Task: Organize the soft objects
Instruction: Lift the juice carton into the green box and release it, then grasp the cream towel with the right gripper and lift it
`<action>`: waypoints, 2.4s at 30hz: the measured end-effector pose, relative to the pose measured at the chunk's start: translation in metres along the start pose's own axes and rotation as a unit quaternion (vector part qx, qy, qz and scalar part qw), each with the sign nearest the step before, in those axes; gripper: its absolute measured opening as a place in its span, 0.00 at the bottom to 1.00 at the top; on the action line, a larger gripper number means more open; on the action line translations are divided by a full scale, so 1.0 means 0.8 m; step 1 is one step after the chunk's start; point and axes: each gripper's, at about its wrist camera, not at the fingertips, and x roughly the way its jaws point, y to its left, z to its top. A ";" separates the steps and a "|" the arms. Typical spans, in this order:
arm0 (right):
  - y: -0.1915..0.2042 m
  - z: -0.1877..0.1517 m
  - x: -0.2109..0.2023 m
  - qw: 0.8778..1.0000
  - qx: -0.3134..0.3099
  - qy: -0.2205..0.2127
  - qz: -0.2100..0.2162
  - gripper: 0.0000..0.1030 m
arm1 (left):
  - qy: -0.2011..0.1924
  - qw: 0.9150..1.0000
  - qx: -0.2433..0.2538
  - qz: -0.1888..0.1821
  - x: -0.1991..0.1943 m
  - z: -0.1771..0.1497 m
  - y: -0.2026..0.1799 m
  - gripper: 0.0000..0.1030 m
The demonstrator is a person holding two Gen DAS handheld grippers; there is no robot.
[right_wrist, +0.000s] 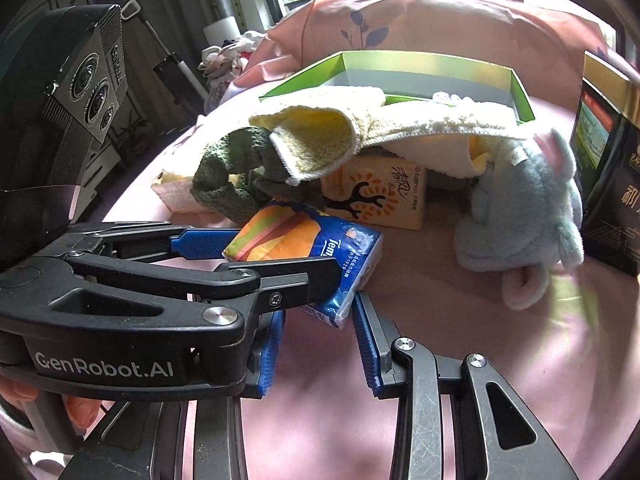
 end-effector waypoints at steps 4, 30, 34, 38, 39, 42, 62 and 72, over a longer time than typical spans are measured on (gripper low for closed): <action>0.018 0.014 -0.035 0.998 -0.021 -0.050 -0.008 0.36 | -0.049 0.999 0.009 0.010 -0.045 0.008 -0.010 0.61; -0.039 0.189 0.007 0.994 -0.028 -0.108 -0.012 0.36 | -0.102 0.993 0.038 0.054 -0.018 0.192 0.011 0.63; -0.064 0.198 0.032 0.997 -0.001 -0.080 -0.018 0.36 | -0.068 0.997 0.020 0.032 0.019 0.214 0.022 0.63; -0.079 0.206 0.053 0.998 0.021 -0.053 -0.027 0.36 | -0.047 0.999 -0.003 0.028 0.041 0.225 0.030 0.76; -0.079 0.208 0.056 0.998 0.022 -0.045 -0.037 0.37 | -0.041 0.999 -0.011 0.027 0.045 0.227 0.033 0.84; -0.073 0.208 0.056 0.996 0.008 -0.032 -0.084 0.60 | -0.031 0.999 -0.027 0.035 0.047 0.229 0.038 0.88; -0.054 0.109 -0.057 0.995 0.025 -0.044 -0.086 0.62 | -0.066 0.995 -0.033 0.064 -0.051 0.143 0.036 0.99; -0.057 0.045 -0.071 0.996 0.053 -0.026 -0.072 0.62 | -0.061 0.995 -0.060 0.054 -0.066 0.056 0.049 0.99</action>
